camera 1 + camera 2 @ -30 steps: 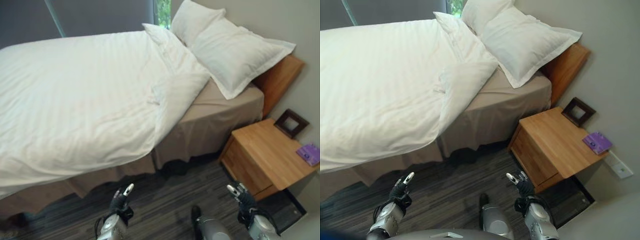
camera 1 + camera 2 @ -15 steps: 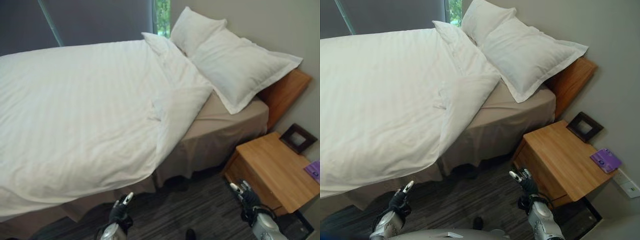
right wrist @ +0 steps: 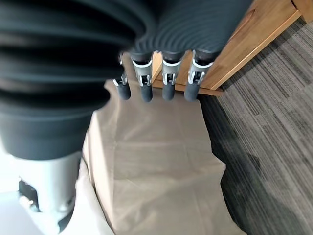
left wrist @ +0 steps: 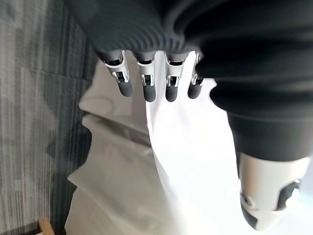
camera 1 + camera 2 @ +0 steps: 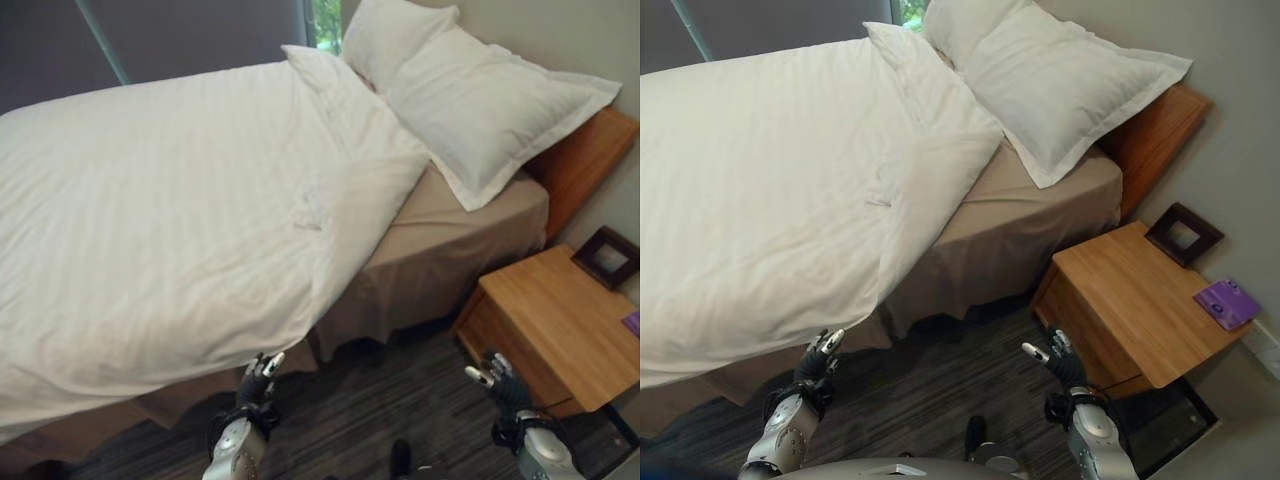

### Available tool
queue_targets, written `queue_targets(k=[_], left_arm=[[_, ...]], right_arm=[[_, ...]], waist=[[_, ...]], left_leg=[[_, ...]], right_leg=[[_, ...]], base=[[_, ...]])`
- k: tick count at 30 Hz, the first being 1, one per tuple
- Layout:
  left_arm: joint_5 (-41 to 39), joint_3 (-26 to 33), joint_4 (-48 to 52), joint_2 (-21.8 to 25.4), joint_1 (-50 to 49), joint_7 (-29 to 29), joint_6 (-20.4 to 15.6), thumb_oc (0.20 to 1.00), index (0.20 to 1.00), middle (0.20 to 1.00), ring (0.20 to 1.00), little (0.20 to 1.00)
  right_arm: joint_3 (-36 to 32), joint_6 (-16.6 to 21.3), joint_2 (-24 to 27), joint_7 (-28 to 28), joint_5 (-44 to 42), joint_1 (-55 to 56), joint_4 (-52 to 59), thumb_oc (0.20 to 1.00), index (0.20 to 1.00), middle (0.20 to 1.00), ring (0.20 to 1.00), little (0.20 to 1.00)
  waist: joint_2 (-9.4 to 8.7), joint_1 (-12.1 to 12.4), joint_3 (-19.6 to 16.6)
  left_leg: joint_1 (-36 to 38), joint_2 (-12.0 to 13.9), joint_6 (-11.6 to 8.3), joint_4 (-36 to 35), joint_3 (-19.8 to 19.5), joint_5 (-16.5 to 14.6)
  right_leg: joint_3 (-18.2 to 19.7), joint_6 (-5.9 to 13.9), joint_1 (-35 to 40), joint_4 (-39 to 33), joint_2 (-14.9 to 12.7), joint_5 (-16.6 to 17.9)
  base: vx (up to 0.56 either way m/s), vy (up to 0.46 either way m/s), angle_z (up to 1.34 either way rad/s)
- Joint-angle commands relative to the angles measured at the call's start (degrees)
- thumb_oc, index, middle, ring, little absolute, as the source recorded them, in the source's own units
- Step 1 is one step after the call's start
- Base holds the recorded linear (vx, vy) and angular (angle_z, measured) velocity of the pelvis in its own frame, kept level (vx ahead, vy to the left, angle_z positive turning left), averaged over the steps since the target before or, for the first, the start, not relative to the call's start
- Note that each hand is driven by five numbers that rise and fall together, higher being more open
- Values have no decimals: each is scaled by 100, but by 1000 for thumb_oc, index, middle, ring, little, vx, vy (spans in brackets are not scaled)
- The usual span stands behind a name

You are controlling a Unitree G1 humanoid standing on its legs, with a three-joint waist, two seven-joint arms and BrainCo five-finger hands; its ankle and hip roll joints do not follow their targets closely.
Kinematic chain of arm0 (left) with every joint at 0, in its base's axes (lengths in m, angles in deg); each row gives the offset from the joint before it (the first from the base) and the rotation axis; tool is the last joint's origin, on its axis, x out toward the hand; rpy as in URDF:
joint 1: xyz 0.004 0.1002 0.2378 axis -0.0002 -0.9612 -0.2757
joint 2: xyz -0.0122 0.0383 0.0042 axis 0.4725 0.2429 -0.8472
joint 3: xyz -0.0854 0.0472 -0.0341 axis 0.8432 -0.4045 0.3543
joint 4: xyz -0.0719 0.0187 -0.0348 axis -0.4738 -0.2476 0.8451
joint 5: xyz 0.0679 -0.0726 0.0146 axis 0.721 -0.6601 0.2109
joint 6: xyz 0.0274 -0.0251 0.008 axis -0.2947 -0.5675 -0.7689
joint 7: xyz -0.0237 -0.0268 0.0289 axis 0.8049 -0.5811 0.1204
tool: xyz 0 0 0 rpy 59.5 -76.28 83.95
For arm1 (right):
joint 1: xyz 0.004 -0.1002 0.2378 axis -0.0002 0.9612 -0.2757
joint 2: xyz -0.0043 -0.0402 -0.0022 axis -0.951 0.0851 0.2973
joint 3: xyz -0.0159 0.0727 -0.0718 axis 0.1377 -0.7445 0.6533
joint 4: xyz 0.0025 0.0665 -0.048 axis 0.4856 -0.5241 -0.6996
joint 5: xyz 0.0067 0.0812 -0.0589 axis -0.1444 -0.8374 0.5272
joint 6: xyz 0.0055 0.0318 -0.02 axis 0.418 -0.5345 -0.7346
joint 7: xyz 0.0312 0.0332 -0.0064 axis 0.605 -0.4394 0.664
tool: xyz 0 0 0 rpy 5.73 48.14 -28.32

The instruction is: Making the bed.

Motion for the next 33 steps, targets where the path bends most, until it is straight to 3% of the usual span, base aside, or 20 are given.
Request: queue_targets(k=[1,4,7,8,9,10,14,17,18,19,20,21,23,25,26,27,28,31,32,33], left_arm=[[94,311,-57,236,80,44,-233,1000,1000,1000,1000,1000],[312,409,-137,368,-4,81,-242,1000,1000,1000,1000,1000],[205,498,-71,425,27,57,-291,1000,1000,1000,1000,1000],[282,459,-94,498,130,2,-312,1000,1000,1000,1000,1000],[282,460,-95,500,131,2,-312,1000,1000,1000,1000,1000],[300,414,-135,564,277,-5,-335,1000,1000,1000,1000,1000],[509,301,-251,637,437,82,-388,1000,1000,1000,1000,1000],[455,226,-263,583,472,29,-399,1000,1000,1000,1000,1000],[349,246,-319,541,469,13,-402,1000,1000,1000,1000,1000],[-31,268,-332,344,474,23,-409,1000,1000,1000,1000,1000],[-31,269,-332,345,474,23,-409,1000,1000,1000,1000,1000],[82,122,-63,337,476,-6,-378,1000,1000,1000,1000,1000],[68,67,72,363,504,-44,-352,1000,1000,1000,1000,1000],[-287,-34,529,303,442,-207,-271,1000,1000,1000,1000,1000],[-139,-137,944,392,421,-313,-216,1000,1000,1000,1000,1000],[153,-233,1769,789,333,-629,-162,1000,1000,1000,1000,1000],[153,-233,1774,791,330,-627,-159,1000,1000,1000,1000,1000],[164,-135,2794,1546,191,-1067,-88,1000,1000,1000,1000,1000],[291,173,3689,2518,185,-1350,-206,1000,1000,1000,1000,1000],[188,394,4214,3070,288,-1523,-306,1000,1000,1000,1000,1000]], right_arm=[[174,200,127,47,82,-218,487,1000,1000,1000,1000,1000],[305,185,51,49,179,-303,476,1000,1000,1000,1000,1000],[423,178,50,139,203,-288,567,1000,1000,1000,1000,1000],[461,170,182,240,285,-199,623,1000,1000,1000,1000,1000],[461,170,181,240,285,-200,623,1000,1000,1000,1000,1000],[497,162,237,280,350,-159,700,1000,1000,1000,1000,1000],[546,205,283,334,262,-187,748,1000,1000,1000,1000,1000],[622,239,337,408,141,-315,681,1000,1000,1000,1000,1000],[726,231,378,442,128,-424,669,1000,1000,1000,1000,1000],[932,254,521,486,155,-604,757,1000,1000,1000,1000,1000],[933,254,520,486,154,-605,757,1000,1000,1000,1000,1000],[976,270,664,536,134,-648,832,1000,1000,1000,1000,1000],[971,291,719,524,134,-664,834,1000,1000,1000,1000,1000],[899,287,834,474,213,-636,866,1000,1000,1000,1000,1000],[790,255,936,440,347,-615,871,1000,1000,1000,1000,1000],[429,245,1189,487,484,-542,1030,1000,1000,1000,1000,1000],[427,243,1187,487,484,-539,1033,1000,1000,1000,1000,1000],[65,289,1288,652,372,-309,1027,1000,1000,1000,1000,1000],[-39,340,1342,829,357,-142,959,1000,1000,1000,1000,1000],[-1,370,1345,901,369,-142,878,1000,1000,1000,1000,1000]], waist=[[-160,143,124],[-92,66,356],[-111,-80,377],[-174,-218,339],[-177,-222,332],[-225,-285,283],[-305,-296,209],[-353,-277,115],[-315,-265,22],[-191,-270,-69],[-198,-274,-80],[-278,-220,-57],[-320,-219,8],[-394,-201,123],[-344,-181,199],[-297,-159,262],[-308,-161,246],[-195,-160,213],[-50,-84,215],[13,-25,222]], left_leg=[[-429,319,-135,365,357,86],[-104,196,22,320,483,-63],[165,248,-89,320,373,-228],[294,307,-215,400,173,-375],[282,306,-215,402,170,-369],[453,437,-362,404,24,-420],[720,642,-505,398,-146,-432],[791,769,-565,496,-342,-383],[856,927,-630,563,-433,-262],[636,1262,-786,1210,-629,578],[622,1255,-786,1204,-633,589],[18,1427,-742,2325,-671,1195],[-276,1571,-691,2893,-640,1332],[-518,1741,-555,3423,-282,1277],[-653,1703,-557,3459,-180,1158],[-1187,1299,-580,3223,-160,895],[-1196,1284,-574,3204,-155,911],[-1259,970,-562,2093,-15,799],[-1218,597,-582,1109,-133,818],[-1207,434,-594,781,-365,927]], right_leg=[[-69,877,-14,1384,-971,-638],[171,1080,-670,2772,-1146,31],[231,1091,-1107,2162,-1166,199],[510,1116,-1045,1198,-1113,265],[506,1114,-1045,1178,-1114,281],[661,1202,-1218,477,-1242,439],[564,1255,-1211,439,-1288,468],[841,1186,-1158,777,-1191,341],[879,1119,-1155,955,-1059,168],[806,823,-913,1014,-634,-70],[805,821,-923,1006,-640,-62],[683,563,-572,796,-485,-207],[616,425,-401,703,-412,-275],[569,252,-104,555,-301,-434],[559,245,76,454,-263,-472],[570,296,252,299,-320,-447],[570,298,238,295,-334,-440],[524,398,330,172,-331,-427],[515,474,417,97,-222,-438],[525,485,425,59,-154,-437]], base=[[0,226,-29],[95,216,-63],[333,-40,-10],[339,-153,11],[494,-260,49],[251,-136,54],[300,-239,37],[199,-215,78],[516,-612,101],[417,-495,43],[448,-693,-2],[152,-330,-5],[187,-440,6],[203,-414,11],[227,-231,17],[167,-120,19],[177,-56,18],[165,20,1],[180,-4,18],[216,-7,9]])
